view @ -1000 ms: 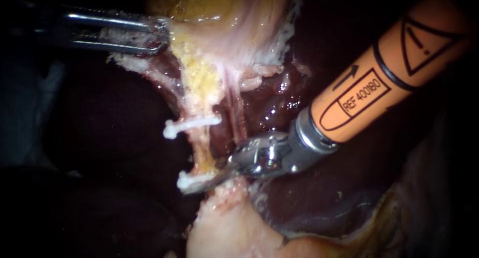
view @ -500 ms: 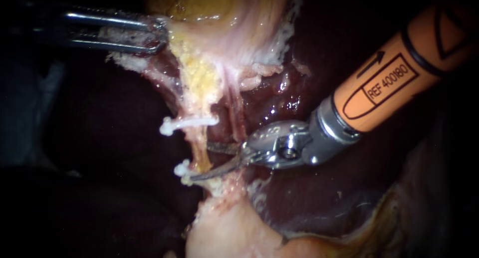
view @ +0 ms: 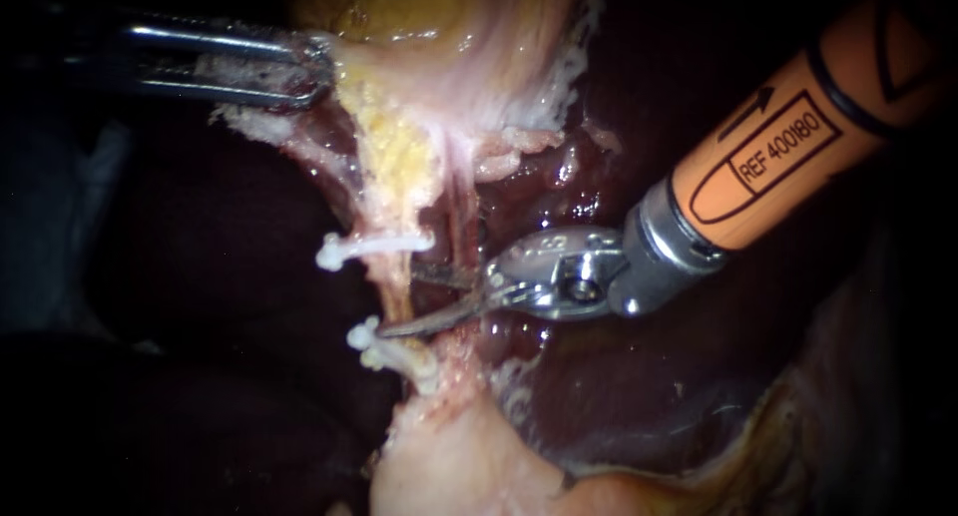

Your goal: Go to the cutting position left tube

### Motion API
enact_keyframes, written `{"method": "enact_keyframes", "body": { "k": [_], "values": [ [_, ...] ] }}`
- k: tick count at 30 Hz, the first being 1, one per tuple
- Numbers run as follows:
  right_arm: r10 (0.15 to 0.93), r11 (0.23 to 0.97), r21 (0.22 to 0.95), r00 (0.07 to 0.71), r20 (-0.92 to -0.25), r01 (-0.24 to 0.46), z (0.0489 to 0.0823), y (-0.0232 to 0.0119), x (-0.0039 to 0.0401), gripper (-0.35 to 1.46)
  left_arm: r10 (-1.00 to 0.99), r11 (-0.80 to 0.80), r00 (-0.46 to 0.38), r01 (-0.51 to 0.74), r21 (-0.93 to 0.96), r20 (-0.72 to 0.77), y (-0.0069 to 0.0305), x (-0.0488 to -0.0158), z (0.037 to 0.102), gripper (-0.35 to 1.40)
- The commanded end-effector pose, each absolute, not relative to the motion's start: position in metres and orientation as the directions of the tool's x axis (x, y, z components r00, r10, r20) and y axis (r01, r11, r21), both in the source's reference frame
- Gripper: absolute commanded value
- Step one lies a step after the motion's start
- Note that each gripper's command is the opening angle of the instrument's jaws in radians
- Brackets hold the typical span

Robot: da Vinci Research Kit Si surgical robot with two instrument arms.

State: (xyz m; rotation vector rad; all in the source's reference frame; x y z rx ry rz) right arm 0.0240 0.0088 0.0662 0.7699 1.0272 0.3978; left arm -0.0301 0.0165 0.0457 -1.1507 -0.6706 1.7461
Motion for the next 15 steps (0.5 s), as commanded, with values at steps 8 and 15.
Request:
{"method": "enact_keyframes", "body": {
  "k": [8, 15],
  "values": [
    [0.634, 0.67, 0.738, 0.456, -0.624, 0.08, 0.0661, 0.0089, 0.0259, 1.44, 0.898, -0.437, -0.15, -0.391, -0.81, -0.413, 0.0165, -0.0301, 0.0457, -0.35],
    [0.642, 0.669, 0.739, 0.437, -0.63, 0.08, 0.0661, 0.0088, 0.0281, 1.44, 0.898, -0.437, -0.15, -0.392, -0.81, -0.413, 0.0165, -0.0302, 0.0457, -0.35]
  ]
}}
